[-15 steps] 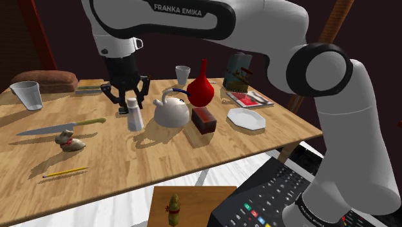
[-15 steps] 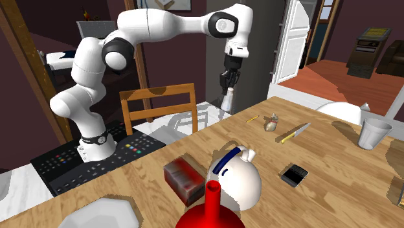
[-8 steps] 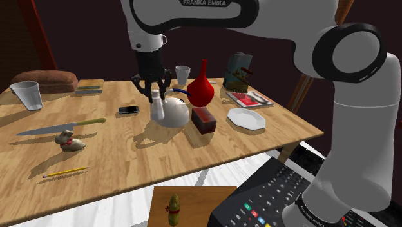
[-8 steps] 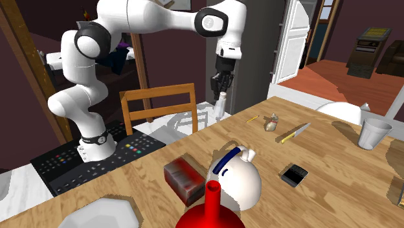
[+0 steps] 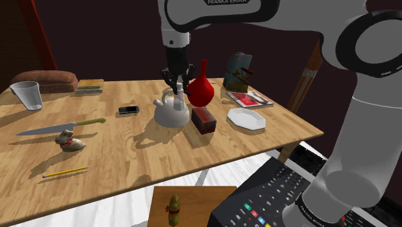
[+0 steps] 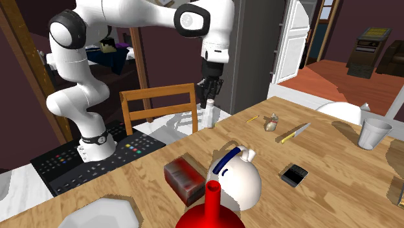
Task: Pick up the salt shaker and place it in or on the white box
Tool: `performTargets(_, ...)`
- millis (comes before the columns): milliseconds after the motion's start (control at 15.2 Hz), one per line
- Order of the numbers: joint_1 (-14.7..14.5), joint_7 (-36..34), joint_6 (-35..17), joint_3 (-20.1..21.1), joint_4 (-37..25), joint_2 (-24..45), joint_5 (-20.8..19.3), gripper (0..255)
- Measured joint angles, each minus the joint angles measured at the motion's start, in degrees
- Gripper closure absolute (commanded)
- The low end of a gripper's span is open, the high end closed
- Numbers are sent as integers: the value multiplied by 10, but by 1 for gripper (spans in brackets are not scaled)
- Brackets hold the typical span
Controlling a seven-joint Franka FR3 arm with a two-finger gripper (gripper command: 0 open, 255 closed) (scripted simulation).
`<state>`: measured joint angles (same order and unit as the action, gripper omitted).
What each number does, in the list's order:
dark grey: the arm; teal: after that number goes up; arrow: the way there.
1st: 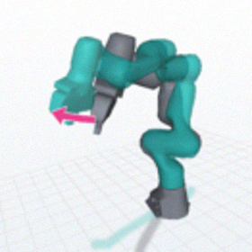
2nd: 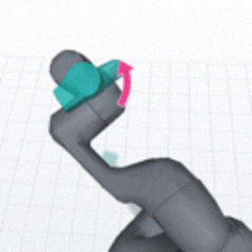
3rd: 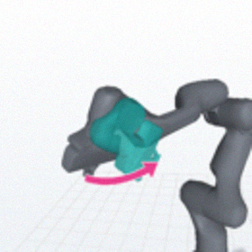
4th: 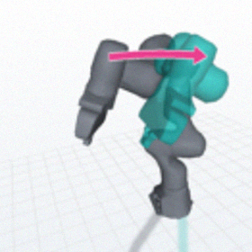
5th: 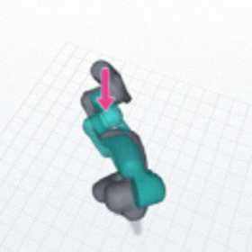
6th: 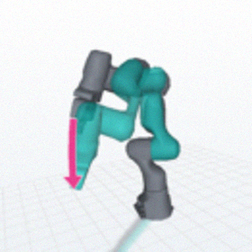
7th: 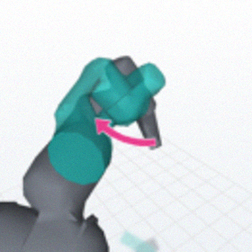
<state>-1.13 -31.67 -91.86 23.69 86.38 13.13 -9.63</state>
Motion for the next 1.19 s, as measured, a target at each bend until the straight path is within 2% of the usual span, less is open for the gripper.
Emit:
performTargets(462, 65, 98, -17, -37, 57, -55, 16, 255)
performTargets(858, 111, 179, -21, -71, 70, -74, 18, 255)
performTargets(1188, 119, 191, -53, -78, 99, -73, 17, 255)
